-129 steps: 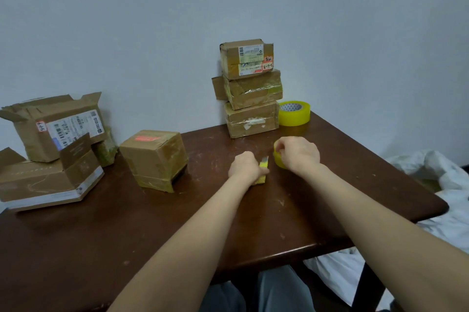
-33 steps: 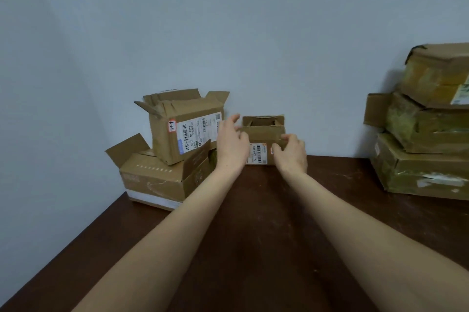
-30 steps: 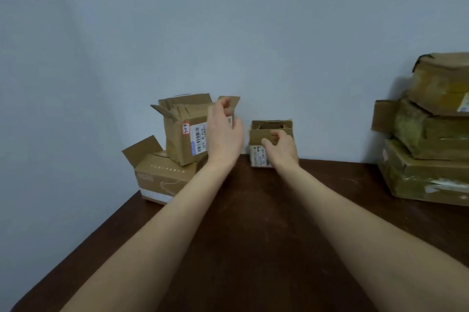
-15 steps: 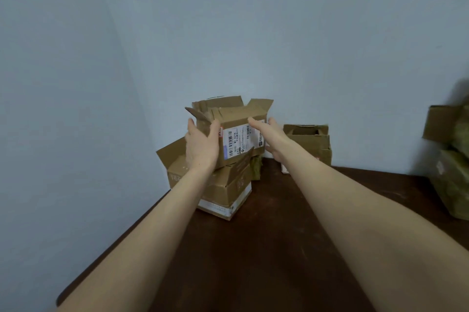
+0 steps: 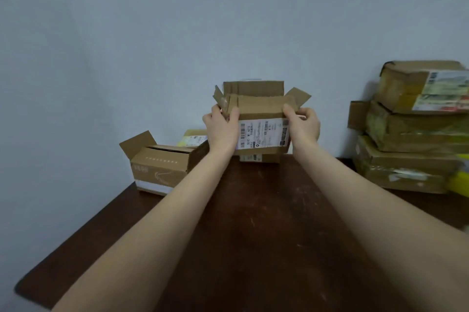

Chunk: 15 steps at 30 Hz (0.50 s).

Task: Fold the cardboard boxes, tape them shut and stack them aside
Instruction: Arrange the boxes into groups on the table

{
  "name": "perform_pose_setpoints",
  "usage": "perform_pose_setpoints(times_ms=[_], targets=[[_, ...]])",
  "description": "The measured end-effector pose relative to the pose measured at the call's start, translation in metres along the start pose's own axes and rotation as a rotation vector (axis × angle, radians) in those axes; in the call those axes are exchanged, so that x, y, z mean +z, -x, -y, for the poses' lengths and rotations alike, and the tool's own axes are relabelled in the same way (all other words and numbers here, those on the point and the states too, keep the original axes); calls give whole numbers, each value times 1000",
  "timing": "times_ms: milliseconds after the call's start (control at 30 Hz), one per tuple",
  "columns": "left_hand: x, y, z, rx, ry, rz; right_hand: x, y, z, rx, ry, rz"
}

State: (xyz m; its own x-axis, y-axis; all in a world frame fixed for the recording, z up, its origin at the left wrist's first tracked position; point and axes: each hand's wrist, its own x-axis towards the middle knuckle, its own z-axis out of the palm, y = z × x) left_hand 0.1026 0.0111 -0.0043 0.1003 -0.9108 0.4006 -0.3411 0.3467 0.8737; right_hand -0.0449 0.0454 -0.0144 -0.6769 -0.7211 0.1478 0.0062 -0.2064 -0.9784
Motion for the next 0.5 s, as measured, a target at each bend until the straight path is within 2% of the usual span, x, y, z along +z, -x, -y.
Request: perform_pose_setpoints(times_ms=[133,300,500], targets=[[20,24,39,-157,-29,50,-27,18,-41,22,243,-51],[29,32,75,-325,-50,84,-26,35,-79,65,484,31],[40,-1,99,-346,20,146,2,38,-91,30,610,92]])
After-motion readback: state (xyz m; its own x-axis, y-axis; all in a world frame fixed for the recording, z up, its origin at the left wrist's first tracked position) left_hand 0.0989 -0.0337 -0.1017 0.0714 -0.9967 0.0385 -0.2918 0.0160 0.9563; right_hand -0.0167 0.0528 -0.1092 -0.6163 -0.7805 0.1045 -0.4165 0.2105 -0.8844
